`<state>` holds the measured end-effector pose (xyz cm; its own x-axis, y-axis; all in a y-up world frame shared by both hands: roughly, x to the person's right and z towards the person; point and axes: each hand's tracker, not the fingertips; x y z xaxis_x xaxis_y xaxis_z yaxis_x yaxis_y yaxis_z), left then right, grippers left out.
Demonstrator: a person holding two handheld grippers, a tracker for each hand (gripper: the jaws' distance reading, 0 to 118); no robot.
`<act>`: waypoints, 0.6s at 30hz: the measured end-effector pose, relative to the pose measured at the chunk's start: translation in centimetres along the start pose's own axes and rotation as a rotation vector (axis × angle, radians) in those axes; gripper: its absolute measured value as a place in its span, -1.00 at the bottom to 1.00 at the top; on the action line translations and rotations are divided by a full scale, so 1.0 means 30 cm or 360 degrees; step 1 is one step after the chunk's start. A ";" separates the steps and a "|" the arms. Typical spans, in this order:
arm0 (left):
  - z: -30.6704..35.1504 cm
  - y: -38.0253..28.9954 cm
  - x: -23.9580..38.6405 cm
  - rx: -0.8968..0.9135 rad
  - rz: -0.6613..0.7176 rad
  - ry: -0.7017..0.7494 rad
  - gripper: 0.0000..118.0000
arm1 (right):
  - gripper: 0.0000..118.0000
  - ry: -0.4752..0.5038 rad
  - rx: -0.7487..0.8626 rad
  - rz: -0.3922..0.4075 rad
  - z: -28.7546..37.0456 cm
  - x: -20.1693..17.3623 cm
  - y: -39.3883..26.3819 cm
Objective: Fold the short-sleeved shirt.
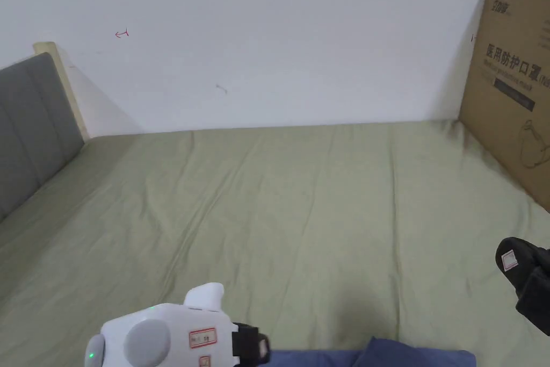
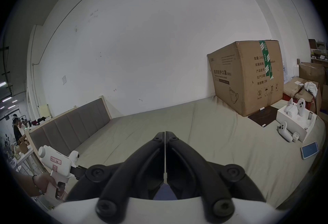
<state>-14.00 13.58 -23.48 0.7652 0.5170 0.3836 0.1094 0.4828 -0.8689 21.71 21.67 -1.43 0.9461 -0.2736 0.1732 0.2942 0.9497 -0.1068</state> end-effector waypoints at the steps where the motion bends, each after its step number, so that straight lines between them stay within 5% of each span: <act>1: -0.007 -0.014 -0.008 0.0019 0.0028 0.0011 -0.99 | -1.00 0.0003 -0.0008 0.0006 -0.007 -0.001 -0.003; 10: -0.416 -0.136 0.065 -0.0502 -0.0223 0.0216 -0.99 | -1.00 -0.0004 -0.0094 0.0023 -0.044 0.013 -0.023; 12: -0.457 -0.162 0.100 -0.0436 -0.0302 0.0269 -0.99 | -1.00 -0.0012 -0.0110 0.0027 -0.049 0.022 -0.030; 15: -0.438 -0.132 0.125 -0.0425 -0.0299 0.0170 -1.00 | -1.00 -0.0013 -0.0125 0.0017 -0.051 0.023 -0.034; 18: -0.409 -0.122 0.101 -0.0540 -0.0047 -0.0319 -0.99 | -1.00 -0.0004 -0.0134 0.0011 -0.053 0.012 -0.036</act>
<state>-4.28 4.70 -22.98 0.6235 0.6502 0.4342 0.3587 0.2556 -0.8978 21.94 20.31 -2.80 0.9479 -0.2665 0.1746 0.2980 0.9355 -0.1899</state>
